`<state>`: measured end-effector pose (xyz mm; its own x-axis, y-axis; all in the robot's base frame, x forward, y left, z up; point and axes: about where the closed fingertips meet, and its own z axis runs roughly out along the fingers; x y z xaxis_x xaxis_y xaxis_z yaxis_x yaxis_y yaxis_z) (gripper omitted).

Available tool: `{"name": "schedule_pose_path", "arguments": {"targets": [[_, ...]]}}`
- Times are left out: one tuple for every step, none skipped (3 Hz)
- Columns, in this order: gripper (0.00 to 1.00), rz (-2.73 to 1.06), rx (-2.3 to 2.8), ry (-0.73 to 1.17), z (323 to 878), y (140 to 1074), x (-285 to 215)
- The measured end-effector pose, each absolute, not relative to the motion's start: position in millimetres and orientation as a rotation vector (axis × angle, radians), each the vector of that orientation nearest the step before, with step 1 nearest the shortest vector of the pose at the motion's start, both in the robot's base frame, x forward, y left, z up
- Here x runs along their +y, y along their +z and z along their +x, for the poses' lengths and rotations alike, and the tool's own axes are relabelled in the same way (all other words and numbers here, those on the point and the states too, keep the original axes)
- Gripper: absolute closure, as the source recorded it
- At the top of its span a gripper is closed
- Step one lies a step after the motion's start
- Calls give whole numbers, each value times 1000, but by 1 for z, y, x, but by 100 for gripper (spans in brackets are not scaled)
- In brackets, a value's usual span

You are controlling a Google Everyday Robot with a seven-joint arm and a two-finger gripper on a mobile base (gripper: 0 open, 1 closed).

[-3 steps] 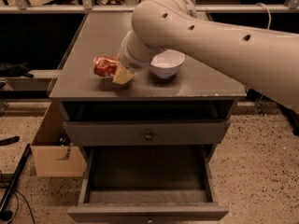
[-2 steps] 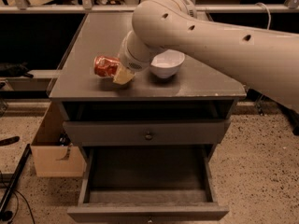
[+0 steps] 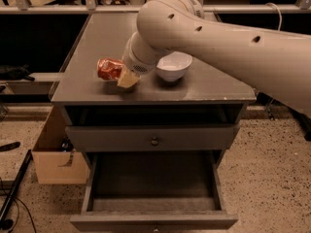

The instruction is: Pick coke can from middle drawer and place on counter

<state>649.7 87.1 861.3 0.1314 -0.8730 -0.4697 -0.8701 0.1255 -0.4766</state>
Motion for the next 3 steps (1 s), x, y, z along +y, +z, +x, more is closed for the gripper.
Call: {"name": "schedule_pose_path", "arguments": {"targets": [[4,-1706,1700,-5,650,861,87],[0,-1706,1700,-5,650,861,87],[0,-1706,1700,-5,650,861,87]]}}
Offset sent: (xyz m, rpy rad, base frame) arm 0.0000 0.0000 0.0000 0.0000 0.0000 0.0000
